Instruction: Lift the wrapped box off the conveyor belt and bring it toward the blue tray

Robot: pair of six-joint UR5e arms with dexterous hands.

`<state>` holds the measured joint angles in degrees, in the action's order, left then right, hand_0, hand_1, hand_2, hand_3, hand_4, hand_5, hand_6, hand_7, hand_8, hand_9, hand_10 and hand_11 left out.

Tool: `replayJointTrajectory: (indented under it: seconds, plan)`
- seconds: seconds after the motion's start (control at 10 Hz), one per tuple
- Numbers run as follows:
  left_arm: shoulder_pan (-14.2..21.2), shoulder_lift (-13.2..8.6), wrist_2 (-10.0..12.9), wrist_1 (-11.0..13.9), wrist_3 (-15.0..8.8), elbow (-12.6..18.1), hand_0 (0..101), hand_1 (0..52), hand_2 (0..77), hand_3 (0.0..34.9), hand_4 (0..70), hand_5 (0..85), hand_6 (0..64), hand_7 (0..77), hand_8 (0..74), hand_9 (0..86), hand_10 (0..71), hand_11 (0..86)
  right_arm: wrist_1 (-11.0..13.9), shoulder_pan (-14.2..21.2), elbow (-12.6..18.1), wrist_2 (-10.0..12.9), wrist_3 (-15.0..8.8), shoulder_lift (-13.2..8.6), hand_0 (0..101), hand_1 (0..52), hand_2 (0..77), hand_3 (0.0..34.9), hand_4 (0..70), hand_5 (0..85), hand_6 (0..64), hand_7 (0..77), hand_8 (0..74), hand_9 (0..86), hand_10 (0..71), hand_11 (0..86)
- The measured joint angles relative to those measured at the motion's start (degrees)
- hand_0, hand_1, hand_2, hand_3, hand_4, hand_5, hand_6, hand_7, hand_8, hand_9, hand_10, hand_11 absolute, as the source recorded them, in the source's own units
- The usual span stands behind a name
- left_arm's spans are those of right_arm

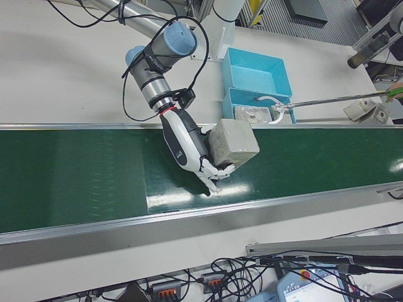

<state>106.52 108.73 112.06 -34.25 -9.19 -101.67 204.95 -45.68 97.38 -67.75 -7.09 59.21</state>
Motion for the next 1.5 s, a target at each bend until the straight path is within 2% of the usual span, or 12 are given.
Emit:
replayJointTrajectory:
  seconds: [0.1,0.2,0.3,0.4,0.5,0.6,0.7,0.9,1.0,1.3,1.5]
  plan:
    - [0.0,0.0,0.0,0.0,0.0,0.0,0,0.0,0.5,0.0,0.0,1.1,0.5,0.5,0.5,0.0,0.5,0.5,0.1,-0.4,0.1,-0.6,0.0,-0.5,56,16.9,32.7,0.8,19.1,42.5,26.7,27.3,32.2,27.8,15.8,9.3]
    - [0.0,0.0,0.0,0.0,0.0,0.0,0,0.0,0.5,0.0,0.0,1.1,0.5,0.5,0.5,0.0,0.5,0.5,0.4,-1.3,0.3,-2.0,0.1,-1.6,56,16.9,32.7,0.4,24.5,48.0,32.7,30.5,39.3,32.2,29.5,26.2]
    - [0.0,0.0,0.0,0.0,0.0,0.0,0,0.0,0.5,0.0,0.0,1.1,0.5,0.5,0.5,0.0,0.5,0.5,1.5,-2.2,1.0,-3.7,0.1,-3.2,56,16.9,32.7,0.4,24.5,48.0,32.7,30.5,39.3,32.2,29.5,26.2]
    - [0.0,0.0,0.0,0.0,0.0,0.0,0,0.0,0.5,0.0,0.0,1.1,0.5,0.5,0.5,0.0,0.5,0.5,3.6,-2.7,2.6,-5.0,0.1,-5.1,53,16.9,32.7,0.7,26.7,50.7,35.5,32.2,42.0,33.3,33.3,30.5]
    - [0.0,0.0,0.0,0.0,0.0,0.0,0,0.0,0.5,0.0,0.0,1.1,0.5,0.5,0.5,0.5,0.5,0.5,5.6,-2.5,4.0,-5.9,0.3,-7.1,57,16.9,32.7,0.5,28.9,52.4,38.2,32.7,44.7,33.8,35.5,31.6]
    - [0.0,0.0,0.0,0.0,0.0,0.0,0,0.0,0.5,0.0,0.0,1.1,0.5,0.5,0.5,0.5,0.5,0.5,7.0,-1.2,4.6,-6.6,0.8,-9.0,57,16.9,32.7,0.5,28.9,52.4,38.2,32.7,44.7,33.8,35.5,31.6]
    - [0.0,0.0,0.0,0.0,0.0,0.0,0,0.0,0.5,0.0,0.0,1.1,0.5,0.5,0.5,0.0,0.5,0.5,7.7,0.6,4.4,-7.3,1.7,-10.8,58,16.9,32.7,0.8,31.1,56.2,42.0,33.8,49.1,34.4,37.6,33.3]
    - [0.0,0.0,0.0,0.0,0.0,0.0,0,0.0,0.5,0.0,0.0,1.1,0.5,0.5,0.5,0.5,0.5,0.5,8.2,5.5,2.2,-8.2,3.5,-15.4,58,16.9,32.7,0.9,31.6,57.3,43.1,33.8,50.2,34.4,38.7,33.3]
    - [0.0,0.0,0.0,0.0,0.0,0.0,0,0.0,1.1,0.0,0.0,1.1,0.5,0.5,0.5,0.0,0.5,0.5,8.3,7.5,0.6,-9.0,3.9,-17.6,58,2.2,34.9,0.9,31.6,57.3,43.6,33.8,51.3,33.8,39.3,33.3]
    - [0.0,0.0,0.0,0.0,0.0,0.0,0,0.0,1.1,0.0,0.0,1.1,0.5,0.5,0.5,0.5,0.5,0.5,8.4,10.7,-4.4,-12.7,4.4,-23.8,57,1.6,34.9,0.5,31.6,57.3,43.6,33.8,51.3,33.8,39.3,33.3]
    - [0.0,0.0,0.0,0.0,0.0,0.0,0,0.0,1.1,0.0,0.0,1.1,0.5,0.5,0.5,0.5,0.0,0.5,8.2,11.4,-6.5,-15.1,4.8,-26.5,59,1.6,34.9,0.5,31.6,57.3,43.6,33.8,51.3,33.8,39.3,33.3]
